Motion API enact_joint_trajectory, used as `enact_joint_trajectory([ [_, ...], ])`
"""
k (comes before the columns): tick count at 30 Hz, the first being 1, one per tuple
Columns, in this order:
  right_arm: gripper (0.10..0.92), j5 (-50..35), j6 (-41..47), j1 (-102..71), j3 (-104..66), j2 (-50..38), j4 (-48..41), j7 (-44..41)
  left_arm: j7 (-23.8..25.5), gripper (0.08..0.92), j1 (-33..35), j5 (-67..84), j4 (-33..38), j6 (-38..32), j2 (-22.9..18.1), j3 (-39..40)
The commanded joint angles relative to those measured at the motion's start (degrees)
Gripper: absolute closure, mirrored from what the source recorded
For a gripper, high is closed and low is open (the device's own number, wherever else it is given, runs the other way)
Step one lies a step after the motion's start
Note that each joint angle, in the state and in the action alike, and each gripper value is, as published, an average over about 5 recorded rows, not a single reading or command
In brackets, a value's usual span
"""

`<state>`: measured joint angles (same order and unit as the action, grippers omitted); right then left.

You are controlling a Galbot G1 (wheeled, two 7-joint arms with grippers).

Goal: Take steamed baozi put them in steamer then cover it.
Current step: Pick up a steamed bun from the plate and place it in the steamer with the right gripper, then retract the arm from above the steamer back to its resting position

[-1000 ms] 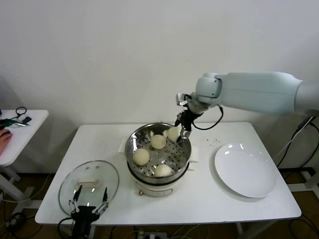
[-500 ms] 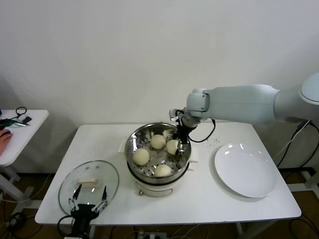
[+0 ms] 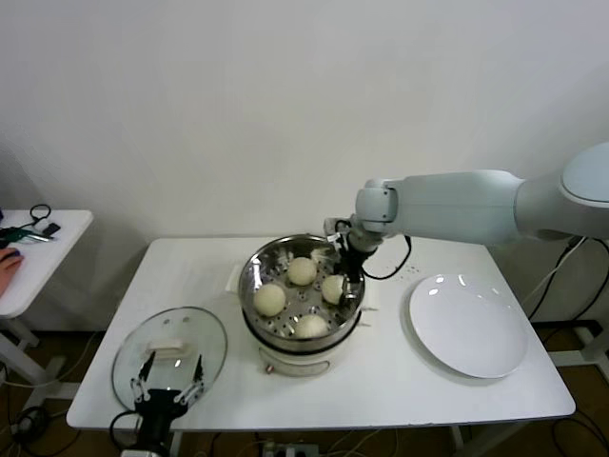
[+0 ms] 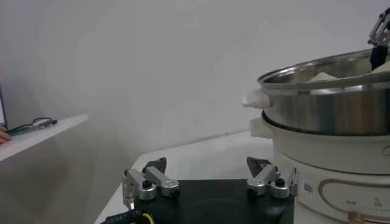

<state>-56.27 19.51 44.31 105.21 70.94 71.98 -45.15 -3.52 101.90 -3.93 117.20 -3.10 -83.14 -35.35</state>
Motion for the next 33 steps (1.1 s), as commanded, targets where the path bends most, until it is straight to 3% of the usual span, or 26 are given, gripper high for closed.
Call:
enact_joint_trajectory([
  [1,0.268,0.5,0.2,-0.2,0.1,0.1,0.1,0.0,0.0,0.177,0.0,0.0,-0.1,-0.1,0.0,0.0],
  [6,0.207,0.1,0.2,0.3,-0.8,-0.6,0.0,-0.3,0.0,0.177,0.0,0.0,-0.2,-0.1,0.0,0.0],
  [18,0.203,-4.6,-1.8,3.6,-4.6,-5.8,0.0,-0.9,-0.1,0.177,0.1,-0.3,-0.3,-0.2,0.0,0.2],
  [33,0.203,-0.7,-19.0,-4.2,-18.8,-33.6,14.1,25.0,-0.2,0.177,0.3,-2.8,1.4,-0.2,-0.4,0.1],
])
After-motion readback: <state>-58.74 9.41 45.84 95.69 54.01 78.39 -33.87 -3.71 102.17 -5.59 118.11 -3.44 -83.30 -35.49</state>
